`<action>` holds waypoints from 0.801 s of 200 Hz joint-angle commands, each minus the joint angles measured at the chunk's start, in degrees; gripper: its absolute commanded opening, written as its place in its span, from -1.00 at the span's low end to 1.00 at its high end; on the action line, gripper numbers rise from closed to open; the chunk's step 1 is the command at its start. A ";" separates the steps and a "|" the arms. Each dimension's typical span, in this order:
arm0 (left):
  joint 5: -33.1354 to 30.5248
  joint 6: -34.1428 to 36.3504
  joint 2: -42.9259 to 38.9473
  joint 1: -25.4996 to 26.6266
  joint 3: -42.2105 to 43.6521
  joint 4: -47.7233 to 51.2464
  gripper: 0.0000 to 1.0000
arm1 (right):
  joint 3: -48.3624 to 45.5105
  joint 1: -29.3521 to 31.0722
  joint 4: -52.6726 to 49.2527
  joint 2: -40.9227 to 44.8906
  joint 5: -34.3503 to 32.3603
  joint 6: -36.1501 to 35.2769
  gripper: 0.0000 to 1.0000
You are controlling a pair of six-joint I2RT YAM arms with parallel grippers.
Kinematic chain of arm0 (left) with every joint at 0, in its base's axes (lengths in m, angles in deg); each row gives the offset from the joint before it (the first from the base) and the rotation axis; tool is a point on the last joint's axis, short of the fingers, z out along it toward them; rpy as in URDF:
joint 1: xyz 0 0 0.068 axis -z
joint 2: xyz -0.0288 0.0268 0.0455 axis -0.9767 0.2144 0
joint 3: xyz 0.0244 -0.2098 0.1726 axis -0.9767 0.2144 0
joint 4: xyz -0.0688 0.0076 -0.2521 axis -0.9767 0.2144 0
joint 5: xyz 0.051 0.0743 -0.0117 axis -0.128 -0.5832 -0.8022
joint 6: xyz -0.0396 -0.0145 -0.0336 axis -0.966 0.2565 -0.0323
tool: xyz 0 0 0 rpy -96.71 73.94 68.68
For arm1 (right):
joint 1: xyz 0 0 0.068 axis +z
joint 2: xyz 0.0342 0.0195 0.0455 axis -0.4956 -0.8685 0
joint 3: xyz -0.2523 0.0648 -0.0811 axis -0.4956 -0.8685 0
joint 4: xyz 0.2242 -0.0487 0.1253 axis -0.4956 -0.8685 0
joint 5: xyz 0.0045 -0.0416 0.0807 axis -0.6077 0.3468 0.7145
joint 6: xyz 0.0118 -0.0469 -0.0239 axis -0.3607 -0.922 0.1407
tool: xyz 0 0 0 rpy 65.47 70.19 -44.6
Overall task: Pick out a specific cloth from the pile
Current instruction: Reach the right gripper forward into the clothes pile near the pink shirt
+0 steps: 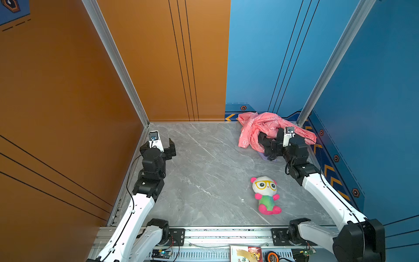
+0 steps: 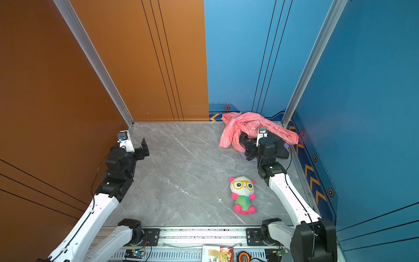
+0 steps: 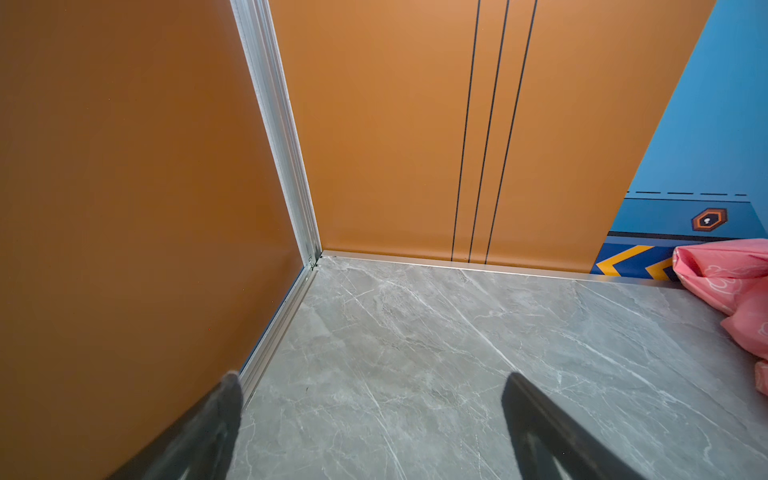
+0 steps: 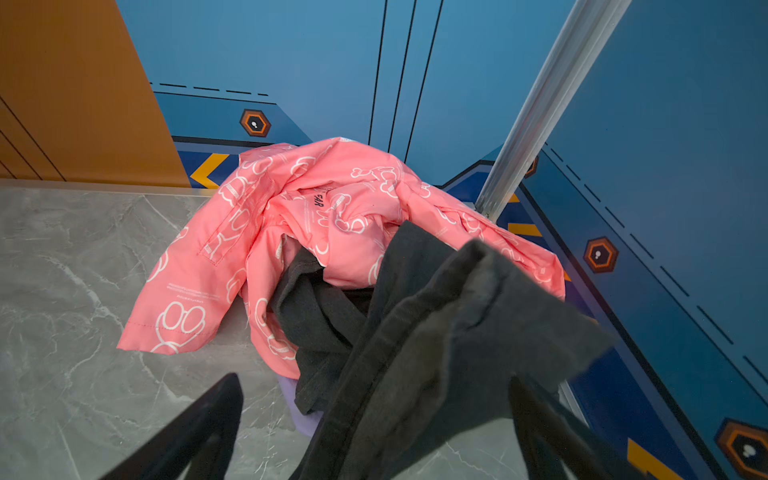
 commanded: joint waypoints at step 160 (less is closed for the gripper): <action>8.15 -15.45 4.21 4.71 -1.24 12.34 0.96 | 26.22 10.12 -27.38 -37.58 4.69 2.96 0.14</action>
